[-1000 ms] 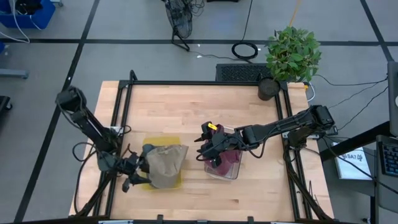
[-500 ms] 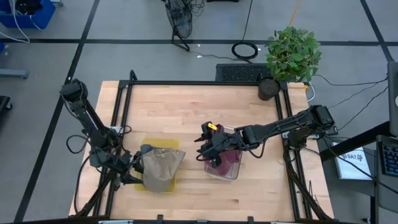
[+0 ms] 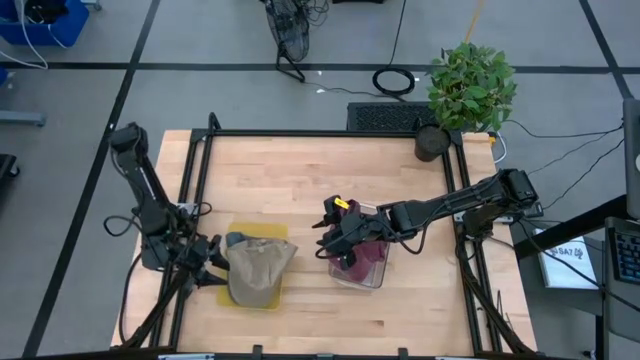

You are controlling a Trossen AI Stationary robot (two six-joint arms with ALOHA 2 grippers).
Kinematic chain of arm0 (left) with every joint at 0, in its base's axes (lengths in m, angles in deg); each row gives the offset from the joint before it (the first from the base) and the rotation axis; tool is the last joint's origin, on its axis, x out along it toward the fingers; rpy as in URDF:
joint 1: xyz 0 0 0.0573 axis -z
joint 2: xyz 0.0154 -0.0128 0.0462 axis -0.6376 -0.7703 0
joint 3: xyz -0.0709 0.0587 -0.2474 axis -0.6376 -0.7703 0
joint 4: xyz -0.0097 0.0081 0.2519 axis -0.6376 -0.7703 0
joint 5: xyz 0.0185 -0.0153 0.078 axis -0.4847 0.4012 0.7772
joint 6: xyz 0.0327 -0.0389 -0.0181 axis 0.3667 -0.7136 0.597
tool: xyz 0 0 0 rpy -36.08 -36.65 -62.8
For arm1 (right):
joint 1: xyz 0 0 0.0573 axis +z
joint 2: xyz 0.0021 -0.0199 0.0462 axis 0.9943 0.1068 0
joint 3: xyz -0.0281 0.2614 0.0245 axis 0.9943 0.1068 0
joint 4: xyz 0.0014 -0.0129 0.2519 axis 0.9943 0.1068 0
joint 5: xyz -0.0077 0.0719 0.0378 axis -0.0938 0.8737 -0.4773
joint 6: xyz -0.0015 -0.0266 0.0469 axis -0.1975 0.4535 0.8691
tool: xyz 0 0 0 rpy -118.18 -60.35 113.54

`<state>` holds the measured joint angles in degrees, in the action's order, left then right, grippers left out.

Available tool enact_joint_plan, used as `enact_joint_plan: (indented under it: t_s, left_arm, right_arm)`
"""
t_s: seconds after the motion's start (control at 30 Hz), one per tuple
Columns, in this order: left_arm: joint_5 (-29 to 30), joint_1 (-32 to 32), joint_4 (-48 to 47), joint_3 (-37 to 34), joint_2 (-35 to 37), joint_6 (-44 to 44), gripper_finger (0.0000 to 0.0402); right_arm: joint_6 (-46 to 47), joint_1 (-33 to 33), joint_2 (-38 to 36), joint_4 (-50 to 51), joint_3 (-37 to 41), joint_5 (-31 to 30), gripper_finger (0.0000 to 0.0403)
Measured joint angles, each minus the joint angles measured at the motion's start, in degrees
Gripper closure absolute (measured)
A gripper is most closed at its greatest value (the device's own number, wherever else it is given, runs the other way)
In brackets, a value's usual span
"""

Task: Pick & Place hat
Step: Put the brown cap into the yellow bin

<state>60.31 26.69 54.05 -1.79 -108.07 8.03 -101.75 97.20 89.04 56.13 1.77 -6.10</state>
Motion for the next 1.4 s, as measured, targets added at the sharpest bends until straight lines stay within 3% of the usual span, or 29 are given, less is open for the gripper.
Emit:
enact_joint_plan:
  t_s: [0.17, 0.3, 0.47, 0.6, 0.77, 0.87, 0.97, 1.27, 1.4]
  left_arm:
    - [0.6, 0.0, -7.1, 0.0, 5.0, -0.8, 0.0201]
    - [1.5, 0.0, -13.7, 1.0, 9.4, 0.0, 0.0201]
    - [4.1, 0.0, -31.8, 8.5, 13.0, -3.3, 0.0202]
    - [7.3, 0.0, -39.8, 16.7, 12.9, -1.6, 0.0202]
    - [16.4, -0.2, -33.9, 22.6, 10.6, 8.4, 0.0202]
    - [17.6, -1.2, -29.6, 24.3, 7.3, 14.8, 0.0212]
    - [18.7, -2.3, -25.5, 24.8, 4.0, 13.1, 0.0226]
    - [16.6, -5.5, -24.0, 24.7, -6.2, 7.2, 0.0234]
    - [13.8, -7.2, -22.2, 24.7, -10.0, 11.6, 0.0241]
  right_arm:
    - [-0.1, 0.0, 0.0, -1.4, 0.0, 0.2, 0.0220]
    - [-0.2, -0.1, 0.0, -3.0, 0.0, 4.1, 0.0220]
    - [0.0, -0.1, 0.0, -3.2, 0.0, 7.3, 0.0220]
    - [0.0, -0.1, 0.0, -3.2, 0.0, 7.3, 0.0220]
    - [2.1, -0.1, 0.0, -4.7, 0.0, 7.3, 0.0220]
    - [2.8, -0.1, -0.1, -5.3, 0.0, 7.3, 0.0220]
    - [3.3, -0.1, -0.2, -5.1, 0.0, 7.3, 0.0220]
    - [4.1, 1.1, -0.2, -5.3, 0.0, 7.2, 0.0220]
    - [3.9, 2.1, -0.7, -5.3, 0.0, 7.2, 0.0220]
